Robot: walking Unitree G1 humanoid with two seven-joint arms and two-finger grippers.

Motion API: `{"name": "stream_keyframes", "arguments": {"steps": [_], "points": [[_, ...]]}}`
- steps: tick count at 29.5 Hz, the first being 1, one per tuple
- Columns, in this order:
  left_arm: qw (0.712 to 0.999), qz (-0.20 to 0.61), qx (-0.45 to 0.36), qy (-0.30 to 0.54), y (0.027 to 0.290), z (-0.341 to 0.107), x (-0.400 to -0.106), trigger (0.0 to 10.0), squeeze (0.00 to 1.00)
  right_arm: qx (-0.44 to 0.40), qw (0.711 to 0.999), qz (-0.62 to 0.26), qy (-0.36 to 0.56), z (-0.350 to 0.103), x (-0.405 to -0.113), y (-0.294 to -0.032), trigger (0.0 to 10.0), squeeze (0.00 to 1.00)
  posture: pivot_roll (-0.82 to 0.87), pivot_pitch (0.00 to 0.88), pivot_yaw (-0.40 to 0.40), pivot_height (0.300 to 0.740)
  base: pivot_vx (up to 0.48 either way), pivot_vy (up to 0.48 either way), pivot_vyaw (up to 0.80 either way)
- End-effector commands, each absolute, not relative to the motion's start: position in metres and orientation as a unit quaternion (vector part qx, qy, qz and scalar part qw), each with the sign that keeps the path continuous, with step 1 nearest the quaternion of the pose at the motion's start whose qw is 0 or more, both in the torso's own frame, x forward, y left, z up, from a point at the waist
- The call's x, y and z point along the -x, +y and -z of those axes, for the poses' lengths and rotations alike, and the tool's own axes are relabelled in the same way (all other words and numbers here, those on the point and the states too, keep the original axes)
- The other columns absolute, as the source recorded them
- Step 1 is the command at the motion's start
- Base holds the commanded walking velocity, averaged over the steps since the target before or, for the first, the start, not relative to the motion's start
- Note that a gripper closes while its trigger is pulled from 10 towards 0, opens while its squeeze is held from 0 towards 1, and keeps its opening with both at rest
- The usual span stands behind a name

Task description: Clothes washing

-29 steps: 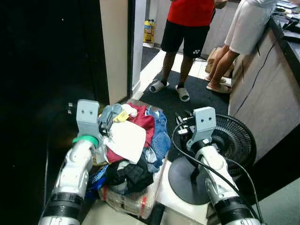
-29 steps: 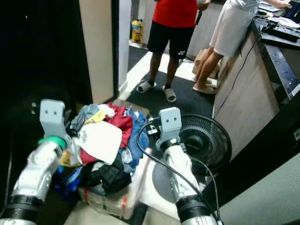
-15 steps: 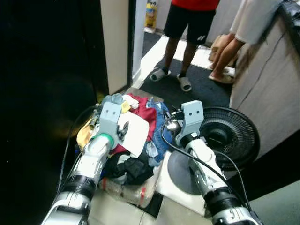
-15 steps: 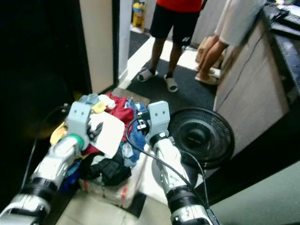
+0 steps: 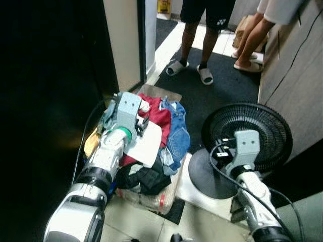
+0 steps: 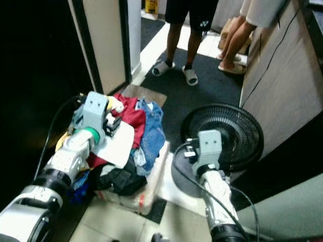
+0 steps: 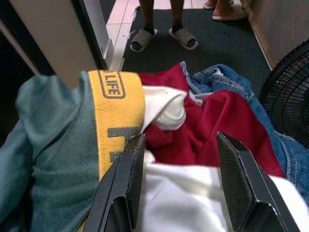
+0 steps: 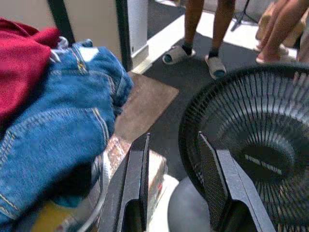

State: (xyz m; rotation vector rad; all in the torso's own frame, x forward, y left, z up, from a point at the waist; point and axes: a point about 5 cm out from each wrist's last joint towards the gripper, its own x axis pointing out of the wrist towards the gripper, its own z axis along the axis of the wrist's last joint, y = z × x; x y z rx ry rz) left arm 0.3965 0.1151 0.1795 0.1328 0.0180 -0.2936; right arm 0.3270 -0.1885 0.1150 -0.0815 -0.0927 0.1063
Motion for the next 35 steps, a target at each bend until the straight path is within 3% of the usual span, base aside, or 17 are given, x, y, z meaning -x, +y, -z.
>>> {"name": "stream_keyframes", "arguments": {"steps": [1, 8, 11, 15, 19, 20, 21, 22, 27, 28, 29, 30, 31, 35], "points": [[0.987, 0.148, -0.064, 0.02, 0.119, -0.173, -0.396, 10.0, 0.0, 0.028, 0.996, -0.079, -0.044, -0.114, -0.33, -0.175, 10.0, 0.0, -0.05, 0.205, 0.097, 0.74, 0.0, 0.0, 0.0], [0.987, 0.145, -0.061, 0.009, 0.12, -0.177, -0.396, 10.0, 0.0, -0.021, 0.989, -0.138, -0.054, -0.126, -0.345, -0.127, 10.0, 0.0, -0.01, 0.202, 0.078, 0.74, 0.0, 0.0, 0.0], [0.991, 0.126, -0.054, -0.013, 0.13, -0.186, -0.396, 10.0, 0.0, -0.055, 0.982, -0.183, 0.006, -0.109, -0.35, -0.078, 10.0, 0.0, 0.06, 0.205, 0.03, 0.74, 0.0, 0.0, 0.0], [0.993, 0.103, -0.054, -0.025, 0.145, -0.19, -0.392, 10.0, 0.0, -0.055, 0.975, -0.216, 0.012, -0.112, -0.351, -0.053, 10.0, 0.0, 0.11, 0.213, -0.003, 0.74, 0.0, 0.0, 0.0], [0.994, 0.09, -0.054, -0.032, 0.152, -0.193, -0.39, 10.0, 0.0, -0.057, 0.971, -0.234, 0.009, -0.117, -0.352, -0.046, 10.0, 0.01, 0.14, 0.218, -0.031, 0.74, 0.0, 0.0, 0.0], [0.995, 0.079, -0.052, -0.041, 0.159, -0.197, -0.387, 10.0, 0.0, -0.053, 0.967, -0.25, 0.005, -0.12, -0.352, -0.041, 10.0, 0.44, 0.16, 0.219, -0.053, 0.74, 0.0, 0.0, 0.0], [0.995, 0.079, -0.052, -0.041, 0.159, -0.197, -0.387, 10.0, 0.0, -0.053, 0.967, -0.25, 0.005, -0.12, -0.352, -0.041, 10.0, 0.44, 0.16, 0.219, -0.053, 0.74, 0.0, 0.0, 0.0], [0.995, 0.069, -0.051, -0.048, 0.165, -0.201, -0.385, 10.0, 0.0, -0.049, 0.963, -0.263, 0.001, -0.123, -0.352, -0.036, 10.0, 1.0, 0.16, 0.218, -0.056, 0.74, 0.0, 0.0, 0.0], [0.994, 0.058, -0.044, -0.087, 0.179, -0.224, -0.375, 10.0, 0.0, -0.039, 0.957, -0.288, -0.009, -0.125, -0.349, -0.028, 10.0, 1.0, 0.17, 0.21, -0.08, 0.74, 0.0, 0.0, 0.0], [0.993, 0.06, -0.044, -0.093, 0.179, -0.228, -0.373, 10.0, 0.0, -0.038, 0.957, -0.287, -0.007, -0.122, -0.349, -0.028, 10.0, 0.93, 0.17, 0.21, -0.081, 0.74, 0.0, 0.0, 0.0], [0.992, 0.061, -0.044, -0.097, 0.179, -0.23, -0.371, 10.0, 0.0, -0.037, 0.957, -0.287, -0.006, -0.121, -0.349, -0.029, 10.0, 0.93, 0.17, 0.21, -0.081, 0.74, 0.0, 0.0, 0.0], [0.992, 0.062, -0.043, -0.1, 0.178, -0.233, -0.37, 10.0, 0.0, -0.038, 0.957, -0.287, -0.003, -0.117, -0.348, -0.03, 10.0, 0.33, 0.16, 0.208, -0.079, 0.74, 0.0, 0.0, 0.0], [0.992, 0.062, -0.041, -0.101, 0.176, -0.234, -0.369, 10.0, 0.0, -0.045, 0.957, -0.288, 0.002, -0.114, -0.346, -0.031, 10.0, 1.0, 0.15, 0.21, -0.077, 0.74, 0.0, 0.0, 0.0], [0.992, 0.063, -0.037, -0.099, 0.173, -0.234, -0.368, 10.0, 0.0, -0.054, 0.955, -0.291, 0.007, -0.11, -0.344, -0.032, 10.0, 1.0, 0.14, 0.214, -0.072, 0.74, 0.0, 0.0, 0.0]]}}
